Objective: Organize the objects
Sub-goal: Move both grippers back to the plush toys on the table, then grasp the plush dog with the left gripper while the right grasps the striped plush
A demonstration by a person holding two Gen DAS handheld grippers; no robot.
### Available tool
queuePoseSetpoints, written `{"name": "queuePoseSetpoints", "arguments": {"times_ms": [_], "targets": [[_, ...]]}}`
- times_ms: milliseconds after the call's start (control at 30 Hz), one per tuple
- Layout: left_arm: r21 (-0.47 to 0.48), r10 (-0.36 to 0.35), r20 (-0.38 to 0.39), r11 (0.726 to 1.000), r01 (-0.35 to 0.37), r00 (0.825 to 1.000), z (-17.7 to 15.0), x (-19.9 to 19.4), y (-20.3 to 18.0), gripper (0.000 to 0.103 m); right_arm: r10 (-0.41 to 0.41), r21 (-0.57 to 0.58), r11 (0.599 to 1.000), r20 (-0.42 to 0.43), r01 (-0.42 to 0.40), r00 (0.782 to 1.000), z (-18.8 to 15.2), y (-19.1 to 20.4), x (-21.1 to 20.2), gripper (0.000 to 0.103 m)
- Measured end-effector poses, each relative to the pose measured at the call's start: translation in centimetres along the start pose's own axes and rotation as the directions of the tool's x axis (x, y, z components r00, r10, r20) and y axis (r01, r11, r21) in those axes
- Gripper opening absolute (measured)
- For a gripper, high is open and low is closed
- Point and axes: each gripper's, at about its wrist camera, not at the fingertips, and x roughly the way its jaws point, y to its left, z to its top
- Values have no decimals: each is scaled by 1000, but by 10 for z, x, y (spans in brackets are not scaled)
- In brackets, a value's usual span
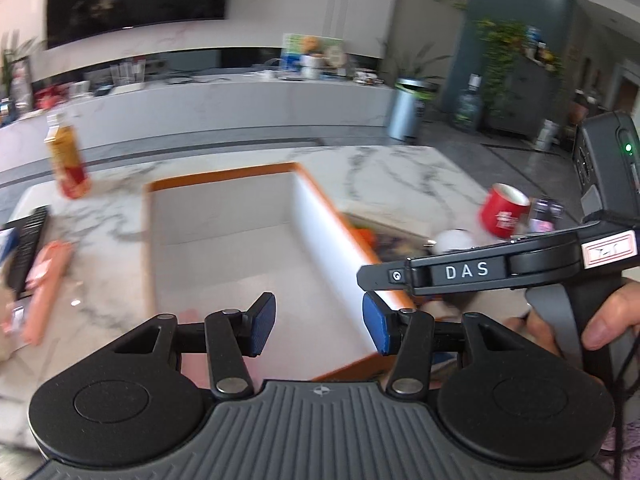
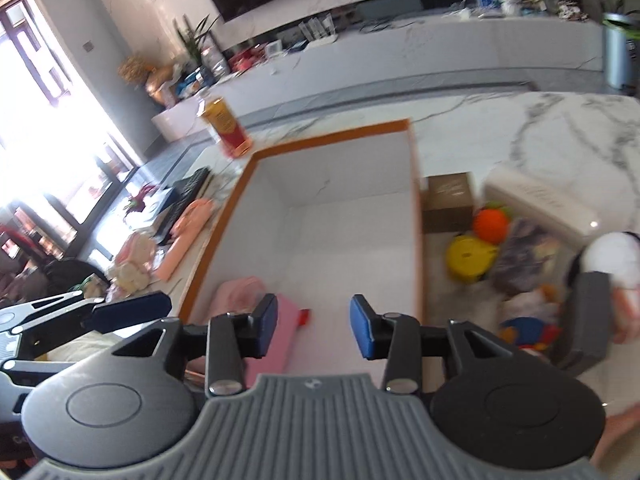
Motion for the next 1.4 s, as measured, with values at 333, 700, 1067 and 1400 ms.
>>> {"name": "queuePoseSetpoints", "arguments": {"times_ms": [333, 700, 1067, 1400], "targets": [[75, -139, -137, 986, 151, 981, 22, 70, -80, 57, -185, 75, 980, 39, 182, 982, -12, -97, -44, 50], [148, -76, -382, 979, 142, 921, 25, 166, -125, 57, -322, -32, 947, -28, 321, 946, -16, -178, -29, 36], [216, 20, -487, 971, 99, 873, 14, 210, -138, 57, -382, -293, 883, 3, 366, 924, -13, -174, 20, 49], [196, 29, -506, 977, 82, 862, 14, 224, -144, 68, -428, -367, 827, 79, 426, 900, -14, -177, 37, 58]]}}
